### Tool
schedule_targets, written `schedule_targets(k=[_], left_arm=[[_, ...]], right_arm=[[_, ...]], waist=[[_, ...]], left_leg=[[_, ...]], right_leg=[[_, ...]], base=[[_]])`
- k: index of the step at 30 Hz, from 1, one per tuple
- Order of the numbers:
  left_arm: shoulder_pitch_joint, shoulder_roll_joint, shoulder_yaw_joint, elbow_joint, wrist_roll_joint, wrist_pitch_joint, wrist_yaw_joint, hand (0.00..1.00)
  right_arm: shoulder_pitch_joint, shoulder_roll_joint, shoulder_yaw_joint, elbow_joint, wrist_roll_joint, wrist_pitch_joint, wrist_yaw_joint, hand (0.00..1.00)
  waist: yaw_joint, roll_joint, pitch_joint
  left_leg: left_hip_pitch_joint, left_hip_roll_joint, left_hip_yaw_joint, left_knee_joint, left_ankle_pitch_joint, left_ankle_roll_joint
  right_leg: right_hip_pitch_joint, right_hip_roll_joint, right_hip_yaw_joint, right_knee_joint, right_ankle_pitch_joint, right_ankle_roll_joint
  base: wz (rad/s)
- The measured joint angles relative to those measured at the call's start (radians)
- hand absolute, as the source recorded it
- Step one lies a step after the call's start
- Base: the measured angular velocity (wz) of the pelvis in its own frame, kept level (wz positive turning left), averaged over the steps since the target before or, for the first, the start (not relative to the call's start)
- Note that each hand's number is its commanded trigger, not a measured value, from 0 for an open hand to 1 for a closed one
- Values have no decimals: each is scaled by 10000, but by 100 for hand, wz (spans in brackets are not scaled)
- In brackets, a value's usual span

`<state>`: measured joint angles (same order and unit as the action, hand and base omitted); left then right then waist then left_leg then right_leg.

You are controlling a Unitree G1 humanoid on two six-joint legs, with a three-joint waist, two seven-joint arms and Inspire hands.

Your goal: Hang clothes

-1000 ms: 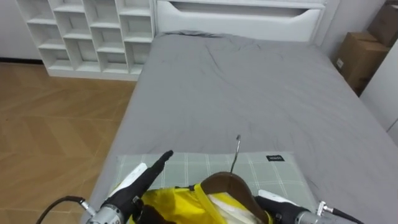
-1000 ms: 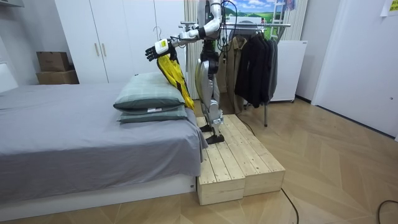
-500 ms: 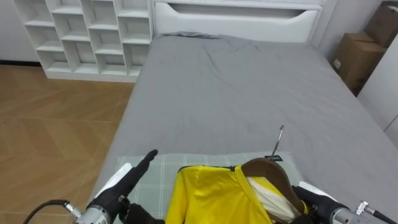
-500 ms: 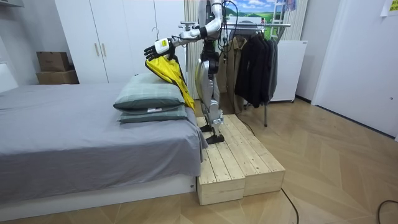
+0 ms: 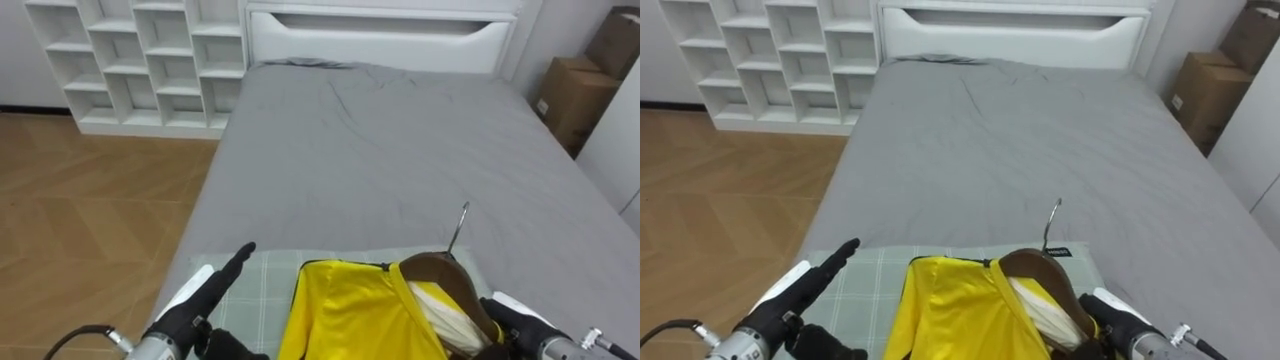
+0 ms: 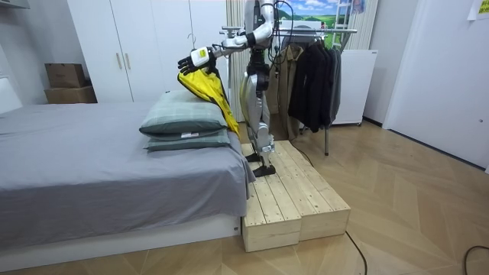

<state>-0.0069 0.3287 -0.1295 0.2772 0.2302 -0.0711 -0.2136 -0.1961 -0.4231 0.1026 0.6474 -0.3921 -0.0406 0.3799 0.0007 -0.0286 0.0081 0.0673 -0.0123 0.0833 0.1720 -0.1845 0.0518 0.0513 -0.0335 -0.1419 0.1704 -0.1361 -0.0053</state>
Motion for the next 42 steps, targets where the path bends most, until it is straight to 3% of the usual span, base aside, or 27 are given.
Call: schedule_targets(k=[6,10,13,16,20,28,34,37,42], left_arm=[[144,-17,658,1685,23,121,53,0],[806,-42,1770,2772,3,211,247,0],[1290,-123,2500,3388,-1,242,671,0],[1582,-137,2948,4597,-27,212,945,0],[1911,-307,3540,5643,-30,249,1252,0],[2509,-573,3536,5817,-440,251,1271,0],[2387,-727,3532,6602,-1216,244,1449,0],[2549,-737,3448,6921,-1448,287,1447,0],[2680,-839,3383,7467,-1493,401,1445,0]], right_arm=[[67,-14,-350,-458,-86,174,58,100],[508,-126,-980,-847,-92,203,41,100],[842,-129,-1324,-1215,-84,213,43,100],[1084,-145,-1442,-1592,-53,214,44,100],[1361,-443,-1536,-2278,-54,216,41,100],[1500,-549,-1542,-3949,-65,297,43,100],[1500,-544,-1547,-5260,-104,321,47,100],[1614,-542,-1546,-6091,-165,512,89,100],[1629,-524,-1546,-6832,-289,643,184,100]], waist=[[-81,-31,-1],[41,-43,-19],[79,-70,-56],[124,-35,-196],[105,-43,-192],[317,-128,-151],[358,-229,-95],[360,-285,-50],[436,-319,-40]], left_leg=[[-16,-1,9,-20,-1,0],[65,2,125,-92,-2,0],[105,-3,165,-126,-3,0],[210,-8,208,-209,-3,1],[292,-6,192,-217,-40,48],[303,-7,202,-206,-37,50],[150,-21,50,-198,-38,51],[109,-11,-12,-219,-38,49],[123,-3,-36,-285,-46,44]], right_leg=[[-29,47,45,-24,-12,6],[-10,20,49,-36,-34,24],[-1,70,100,-29,-38,26],[44,72,139,-8,-38,29],[163,69,112,-5,-63,53],[157,82,173,-9,-63,57],[20,83,82,-10,-64,57],[-5,84,-25,-32,-66,59],[-4,89,-103,-35,-66,60]], base=[[-1],[-6],[-3],[-4],[2],[-2],[6],[6],[0]])
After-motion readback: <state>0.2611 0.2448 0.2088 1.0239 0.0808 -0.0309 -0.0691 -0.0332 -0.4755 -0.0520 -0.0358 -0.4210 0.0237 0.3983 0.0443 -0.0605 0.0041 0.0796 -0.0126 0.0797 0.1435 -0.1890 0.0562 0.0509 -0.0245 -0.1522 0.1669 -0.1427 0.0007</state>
